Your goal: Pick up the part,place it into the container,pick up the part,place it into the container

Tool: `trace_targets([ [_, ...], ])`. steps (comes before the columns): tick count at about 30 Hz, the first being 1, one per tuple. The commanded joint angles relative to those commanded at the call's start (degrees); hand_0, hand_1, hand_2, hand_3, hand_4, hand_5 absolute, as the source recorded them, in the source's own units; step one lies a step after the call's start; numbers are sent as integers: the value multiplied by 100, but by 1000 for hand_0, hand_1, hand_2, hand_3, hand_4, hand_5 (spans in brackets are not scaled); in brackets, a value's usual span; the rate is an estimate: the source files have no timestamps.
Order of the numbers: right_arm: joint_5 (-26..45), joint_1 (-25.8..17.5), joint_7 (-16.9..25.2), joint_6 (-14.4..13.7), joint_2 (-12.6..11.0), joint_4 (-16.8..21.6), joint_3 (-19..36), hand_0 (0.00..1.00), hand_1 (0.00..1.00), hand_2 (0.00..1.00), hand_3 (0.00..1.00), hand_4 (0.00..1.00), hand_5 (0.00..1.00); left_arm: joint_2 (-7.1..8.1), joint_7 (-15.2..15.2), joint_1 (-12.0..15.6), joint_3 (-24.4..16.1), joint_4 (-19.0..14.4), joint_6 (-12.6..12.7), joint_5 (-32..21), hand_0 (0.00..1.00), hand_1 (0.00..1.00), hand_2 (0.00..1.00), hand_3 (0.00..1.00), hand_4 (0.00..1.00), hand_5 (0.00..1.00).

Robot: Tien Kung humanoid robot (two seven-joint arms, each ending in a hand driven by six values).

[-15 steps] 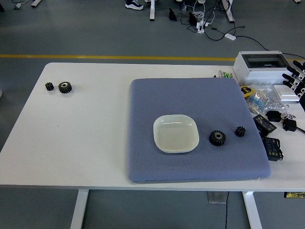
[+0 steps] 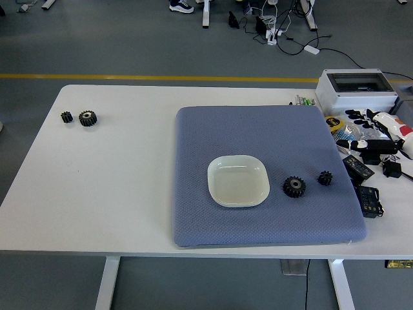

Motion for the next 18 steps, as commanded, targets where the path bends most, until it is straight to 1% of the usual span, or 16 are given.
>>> trace_targets([
  [1, -261, 85, 28, -18, 11, -23, -182, 741, 759, 801, 809, 998, 323, -6, 1, 6, -3, 0, 1, 0, 706, 681, 709, 583, 713, 642],
  [3, -708, 272, -9, -109, 70, -84, -531, 741, 759, 801, 809, 998, 323, -21, 4, 21, -5, 0, 1, 5, 706, 681, 709, 583, 713, 642],
  [4, -968, 384, -60, -110, 97, -93, -770, 741, 759, 801, 809, 998, 323, -28, 9, 28, -9, 0, 1, 10, 706, 681, 709, 583, 713, 642],
  [5, -1136, 406, -70, -111, 102, -95, -854, 741, 759, 801, 809, 998, 323, -29, 10, 30, -9, 0, 1, 11, 706, 681, 709, 583, 713, 642],
  [6, -1396, 507, -127, -73, 140, -119, -1066, 741, 759, 801, 809, 998, 323, -32, 13, 42, -18, 0, 1, 18, 706, 681, 709, 583, 713, 642],
  [7, -1657, 574, -153, -67, 177, -161, -1242, 722, 747, 787, 746, 990, 326, -28, 16, 47, -22, 0, 3, 26, 706, 681, 712, 583, 715, 644],
  [10, -2264, 674, -177, -79, 257, -288, -1498, 722, 747, 787, 746, 990, 326, -8, 17, 44, -24, 0, 4, 37, 706, 681, 712, 583, 715, 644],
  [12, -2116, 683, -200, -143, 321, -417, -1563, 722, 747, 787, 746, 990, 326, 14, 9, 35, -35, 0, 4, 43, 706, 681, 712, 583, 715, 644],
  [13, -2070, 684, -202, -162, 339, -456, -1577, 640, 697, 765, 655, 918, 341, 18, 7, 31, -42, 0, 4, 46, 707, 681, 710, 583, 712, 640],
  [18, -1943, 716, -180, -311, 487, -706, -1717, 640, 697, 765, 655, 918, 341, 9, 13, 24, -109, 0, 4, 84, 707, 681, 710, 583, 712, 640],
])
